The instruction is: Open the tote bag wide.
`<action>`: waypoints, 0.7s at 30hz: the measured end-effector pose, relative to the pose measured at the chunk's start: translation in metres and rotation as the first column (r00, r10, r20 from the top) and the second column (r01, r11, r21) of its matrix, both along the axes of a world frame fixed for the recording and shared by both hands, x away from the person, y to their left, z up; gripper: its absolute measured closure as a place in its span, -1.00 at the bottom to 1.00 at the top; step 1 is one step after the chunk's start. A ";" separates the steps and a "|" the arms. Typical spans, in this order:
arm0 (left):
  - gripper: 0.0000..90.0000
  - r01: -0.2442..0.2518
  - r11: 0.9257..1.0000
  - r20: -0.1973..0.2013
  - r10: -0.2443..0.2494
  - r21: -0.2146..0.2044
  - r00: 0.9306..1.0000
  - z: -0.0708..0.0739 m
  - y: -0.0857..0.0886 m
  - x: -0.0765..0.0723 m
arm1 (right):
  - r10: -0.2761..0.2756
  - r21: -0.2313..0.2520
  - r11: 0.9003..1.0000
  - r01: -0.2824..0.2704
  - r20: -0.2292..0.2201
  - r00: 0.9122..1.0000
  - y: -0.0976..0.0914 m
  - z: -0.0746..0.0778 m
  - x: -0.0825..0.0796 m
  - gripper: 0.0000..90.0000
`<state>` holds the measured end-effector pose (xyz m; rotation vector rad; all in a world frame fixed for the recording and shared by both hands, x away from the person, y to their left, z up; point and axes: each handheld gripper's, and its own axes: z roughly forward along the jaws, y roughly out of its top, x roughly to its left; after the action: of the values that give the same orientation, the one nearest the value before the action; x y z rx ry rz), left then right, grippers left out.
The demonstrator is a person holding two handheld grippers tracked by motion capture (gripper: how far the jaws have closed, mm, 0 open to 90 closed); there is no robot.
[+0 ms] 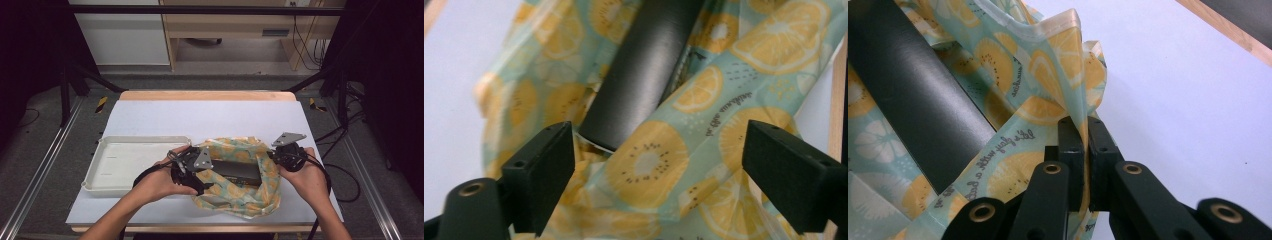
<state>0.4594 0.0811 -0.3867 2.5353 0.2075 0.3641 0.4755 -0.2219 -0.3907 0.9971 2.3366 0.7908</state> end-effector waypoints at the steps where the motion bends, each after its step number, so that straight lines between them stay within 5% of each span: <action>1: -0.73 0.008 1.000 -0.005 -0.008 0.004 1.000 -0.003 -0.001 0.000 | 0.002 0.006 1.000 -0.002 0.000 1.000 0.000 0.000 0.000 0.96; 12: -0.79 0.078 0.996 -0.047 -0.076 0.039 0.996 -0.021 -0.019 0.001 | 0.021 -0.011 1.000 -0.021 -0.004 1.000 0.007 0.012 0.003 0.96; 21: -0.28 0.068 0.996 -0.023 -0.067 0.051 0.998 -0.025 -0.022 0.006 | 0.024 -0.011 1.000 -0.024 0.002 1.000 0.007 0.013 0.002 0.95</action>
<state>0.4651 0.0596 -0.4118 2.5913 0.1221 0.3197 0.4775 -0.2145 -0.3774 0.9650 2.3524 0.7869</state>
